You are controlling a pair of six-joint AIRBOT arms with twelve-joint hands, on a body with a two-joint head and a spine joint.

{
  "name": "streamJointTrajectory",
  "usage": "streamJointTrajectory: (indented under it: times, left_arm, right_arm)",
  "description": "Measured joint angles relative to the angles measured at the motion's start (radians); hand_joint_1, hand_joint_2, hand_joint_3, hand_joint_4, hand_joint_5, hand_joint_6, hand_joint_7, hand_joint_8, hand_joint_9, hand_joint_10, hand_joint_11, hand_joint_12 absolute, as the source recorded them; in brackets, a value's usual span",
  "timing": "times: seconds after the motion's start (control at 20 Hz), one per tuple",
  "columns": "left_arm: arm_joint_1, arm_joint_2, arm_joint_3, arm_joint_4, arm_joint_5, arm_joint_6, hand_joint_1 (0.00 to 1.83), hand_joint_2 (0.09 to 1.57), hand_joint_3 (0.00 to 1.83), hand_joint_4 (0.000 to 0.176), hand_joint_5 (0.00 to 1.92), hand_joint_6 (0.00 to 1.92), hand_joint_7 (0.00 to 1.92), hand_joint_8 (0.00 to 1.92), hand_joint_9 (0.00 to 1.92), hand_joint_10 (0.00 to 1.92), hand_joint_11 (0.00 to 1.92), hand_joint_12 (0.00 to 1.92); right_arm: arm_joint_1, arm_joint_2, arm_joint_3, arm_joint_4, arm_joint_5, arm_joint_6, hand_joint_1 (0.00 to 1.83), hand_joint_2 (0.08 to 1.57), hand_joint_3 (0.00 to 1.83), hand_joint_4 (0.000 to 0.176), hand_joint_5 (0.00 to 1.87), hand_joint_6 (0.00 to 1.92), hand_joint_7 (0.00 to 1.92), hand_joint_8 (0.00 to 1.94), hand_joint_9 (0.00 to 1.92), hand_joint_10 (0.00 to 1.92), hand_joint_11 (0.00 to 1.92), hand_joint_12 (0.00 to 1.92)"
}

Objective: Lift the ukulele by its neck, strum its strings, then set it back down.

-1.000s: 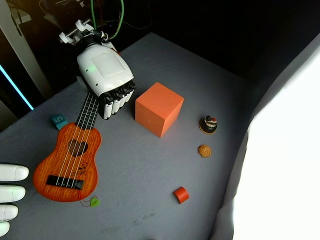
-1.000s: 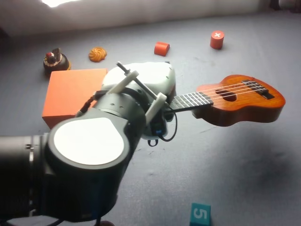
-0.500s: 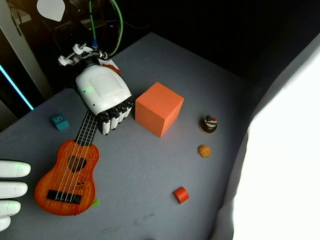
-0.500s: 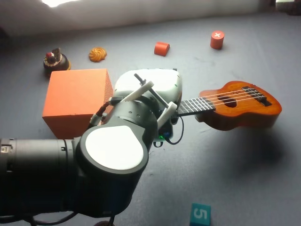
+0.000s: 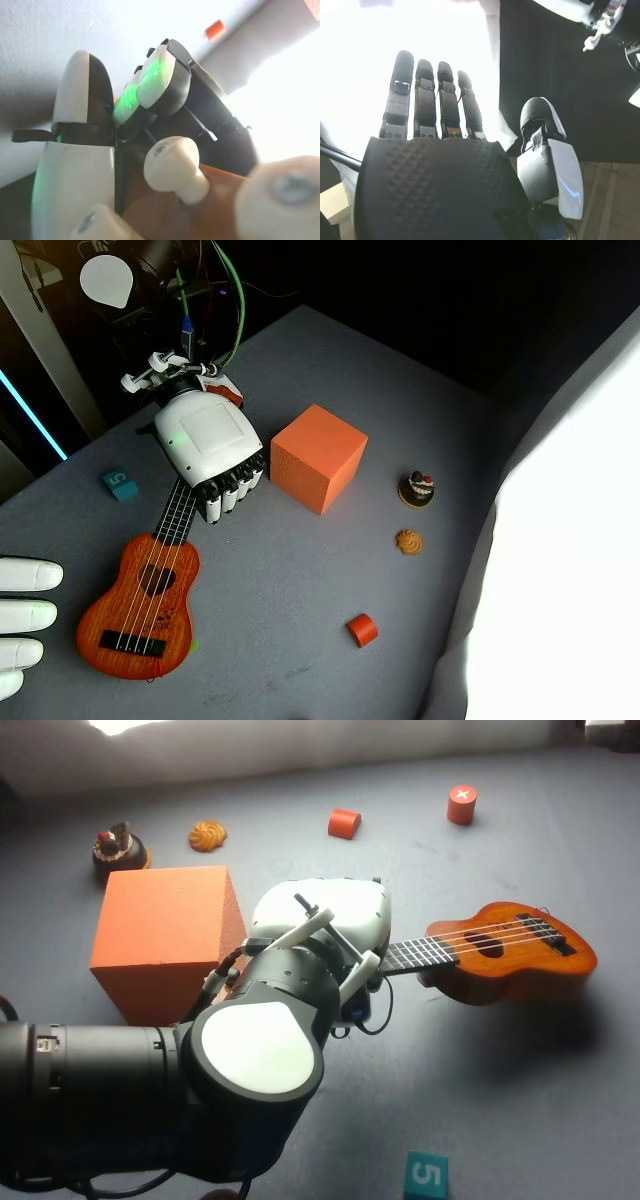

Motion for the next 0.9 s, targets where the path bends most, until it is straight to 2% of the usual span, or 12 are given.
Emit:
streamJointTrajectory:
  times: [0.35,0.65,0.85,0.9]
  left_arm:
    - [0.027,-0.003,0.013,0.008,-0.016,-0.002,1.51,1.19,0.0,0.0,1.28,1.92,1.33,1.92,1.42,1.92,1.46,1.92]
    - [0.047,-0.018,0.032,0.01,-0.022,-0.016,1.42,1.16,0.0,0.0,1.28,1.92,1.34,1.92,1.42,1.92,1.43,1.92]
    - [0.059,-0.018,0.04,-0.003,-0.031,-0.019,0.97,1.11,0.0,0.0,1.16,1.92,1.31,1.92,1.38,1.92,1.42,1.92]
    - [0.062,-0.018,0.04,-0.009,-0.033,-0.019,0.89,1.07,0.0,0.0,1.16,1.92,1.31,1.92,1.37,1.92,1.42,1.92]
  right_arm:
    - [0.0,0.0,0.0,0.0,0.002,-0.002,0.05,1.26,0.0,0.0,0.2,0.0,0.24,0.0,0.19,0.01,0.0,0.76]
    - [-0.006,0.0,-0.002,-0.005,0.006,-0.006,0.05,1.26,0.0,0.0,0.2,0.0,0.24,0.0,0.2,0.01,0.0,0.75]
    - [-0.006,0.0,-0.005,-0.007,0.008,-0.006,0.06,1.26,0.0,0.0,0.21,0.0,0.25,0.0,0.21,0.01,0.0,0.85]
    - [-0.006,0.0,-0.005,-0.007,0.008,-0.006,0.04,1.27,0.0,0.0,0.19,0.0,0.22,0.0,0.18,0.0,0.0,0.77]
